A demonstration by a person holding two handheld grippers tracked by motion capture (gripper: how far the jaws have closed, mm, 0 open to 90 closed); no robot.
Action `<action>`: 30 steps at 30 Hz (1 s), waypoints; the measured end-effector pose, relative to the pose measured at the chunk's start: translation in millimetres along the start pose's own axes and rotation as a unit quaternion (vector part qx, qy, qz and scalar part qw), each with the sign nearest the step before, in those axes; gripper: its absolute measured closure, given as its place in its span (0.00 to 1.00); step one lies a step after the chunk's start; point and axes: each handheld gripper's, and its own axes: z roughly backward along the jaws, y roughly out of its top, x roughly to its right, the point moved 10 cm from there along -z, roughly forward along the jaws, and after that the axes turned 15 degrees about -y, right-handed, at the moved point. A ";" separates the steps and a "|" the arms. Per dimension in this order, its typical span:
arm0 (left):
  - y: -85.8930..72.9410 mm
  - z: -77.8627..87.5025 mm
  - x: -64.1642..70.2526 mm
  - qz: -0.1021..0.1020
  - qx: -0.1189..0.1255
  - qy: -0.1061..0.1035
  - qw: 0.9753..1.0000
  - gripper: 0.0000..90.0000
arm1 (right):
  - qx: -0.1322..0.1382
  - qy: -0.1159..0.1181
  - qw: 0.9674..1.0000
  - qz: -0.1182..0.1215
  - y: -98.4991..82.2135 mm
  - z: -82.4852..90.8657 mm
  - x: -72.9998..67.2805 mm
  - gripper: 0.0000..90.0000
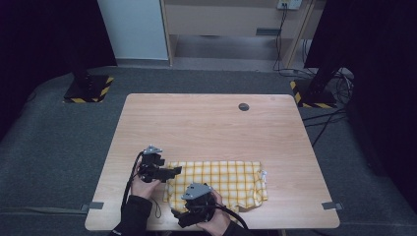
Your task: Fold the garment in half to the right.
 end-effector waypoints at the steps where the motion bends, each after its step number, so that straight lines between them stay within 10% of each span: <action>1: -0.2 -0.2 -0.2 0.001 0.000 -0.001 1.000 0.14 | -0.001 0.001 1.000 -0.001 0.1 -0.7 -1.0 0.13; 30: -5.6 -11.3 -9.8 0.014 -0.012 -0.003 1.000 0.17 | -0.010 0.004 1.000 0.003 3.5 -23.5 -23.7 0.14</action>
